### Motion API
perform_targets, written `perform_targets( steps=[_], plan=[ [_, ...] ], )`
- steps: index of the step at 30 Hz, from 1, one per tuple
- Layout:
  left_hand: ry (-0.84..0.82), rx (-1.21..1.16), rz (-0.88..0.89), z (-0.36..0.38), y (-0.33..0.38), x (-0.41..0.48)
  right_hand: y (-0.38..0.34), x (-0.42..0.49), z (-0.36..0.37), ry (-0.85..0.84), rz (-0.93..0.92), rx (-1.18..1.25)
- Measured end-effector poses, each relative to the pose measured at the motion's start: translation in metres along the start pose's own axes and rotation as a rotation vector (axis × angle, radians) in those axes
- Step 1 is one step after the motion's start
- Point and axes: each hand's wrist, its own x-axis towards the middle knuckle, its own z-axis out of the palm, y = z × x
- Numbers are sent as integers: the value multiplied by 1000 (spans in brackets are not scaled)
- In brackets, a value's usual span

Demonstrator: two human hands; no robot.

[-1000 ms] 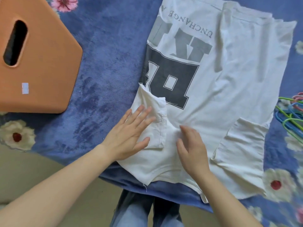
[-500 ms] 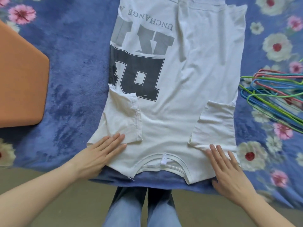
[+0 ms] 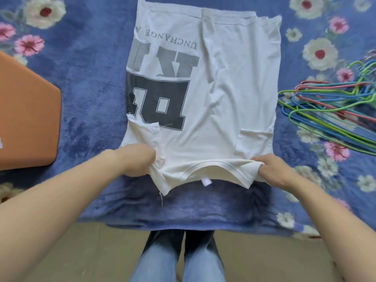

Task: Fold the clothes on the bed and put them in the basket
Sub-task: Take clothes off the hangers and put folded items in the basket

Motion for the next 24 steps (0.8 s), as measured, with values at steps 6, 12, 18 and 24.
perform_targets(
  steps=[6,12,18,24],
  plan=[
    [-559,61,72,-2,36,-30,9,-31,6,-691,140,-403],
    [-701,-190,104,7,29,-36,21,-34,-6,-738,230,-319],
    [-362,-700,-107,-86,-45,-17,-2,21,-86,-417,238,-17],
    [172,-569,-228,-130,-81,25,-40,83,-133,126,-35,-157]
  ],
)
